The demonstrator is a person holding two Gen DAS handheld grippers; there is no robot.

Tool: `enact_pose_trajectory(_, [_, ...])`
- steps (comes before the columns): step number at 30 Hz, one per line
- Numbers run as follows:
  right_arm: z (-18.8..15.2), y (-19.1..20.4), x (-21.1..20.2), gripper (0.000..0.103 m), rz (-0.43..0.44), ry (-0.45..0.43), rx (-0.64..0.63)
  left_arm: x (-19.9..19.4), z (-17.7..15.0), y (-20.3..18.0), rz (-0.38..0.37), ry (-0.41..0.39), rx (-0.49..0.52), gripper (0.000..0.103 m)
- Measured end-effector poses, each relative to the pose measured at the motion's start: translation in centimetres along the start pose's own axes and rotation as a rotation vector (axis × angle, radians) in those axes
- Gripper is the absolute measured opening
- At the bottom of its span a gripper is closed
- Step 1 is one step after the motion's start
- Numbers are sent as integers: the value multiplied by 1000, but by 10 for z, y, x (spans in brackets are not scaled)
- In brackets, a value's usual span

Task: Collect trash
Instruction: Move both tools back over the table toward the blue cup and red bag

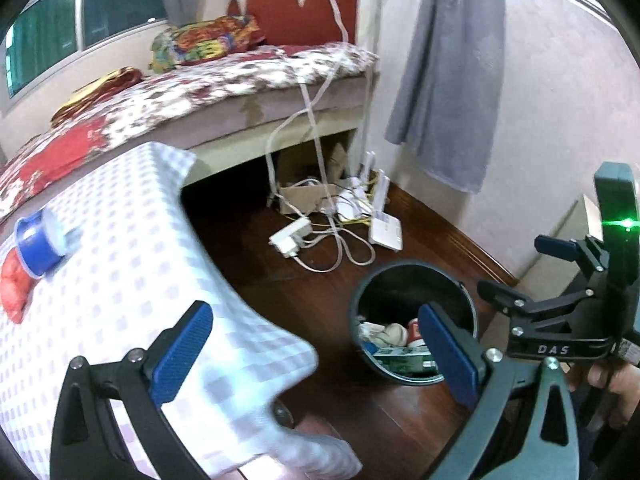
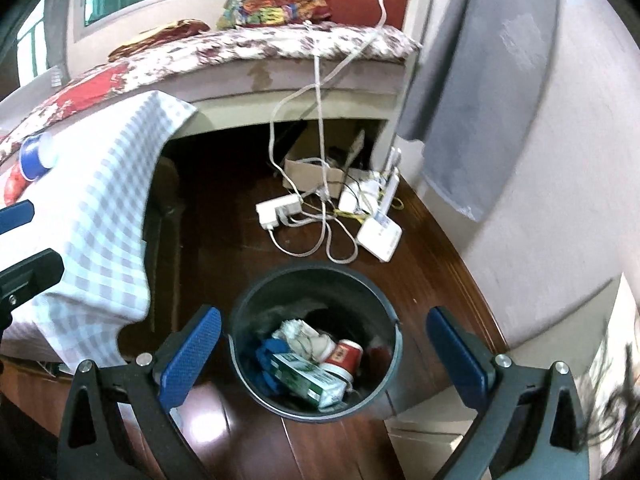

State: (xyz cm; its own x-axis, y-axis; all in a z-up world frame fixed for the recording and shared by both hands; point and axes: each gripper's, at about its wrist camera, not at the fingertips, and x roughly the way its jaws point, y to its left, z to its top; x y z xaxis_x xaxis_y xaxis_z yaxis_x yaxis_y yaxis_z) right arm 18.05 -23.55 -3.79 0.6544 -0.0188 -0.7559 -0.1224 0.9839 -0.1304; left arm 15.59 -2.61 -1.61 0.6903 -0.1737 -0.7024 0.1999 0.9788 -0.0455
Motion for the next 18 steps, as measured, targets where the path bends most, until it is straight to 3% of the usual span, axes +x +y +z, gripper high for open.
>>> enact_pose_trajectory(10, [31, 68, -15, 103, 71, -57, -77, -23, -15, 60, 64, -30, -95, 103])
enact_pose_trajectory(18, [62, 144, -30, 103, 178, -114, -176, -59, -35, 134, 133, -87, -206, 102])
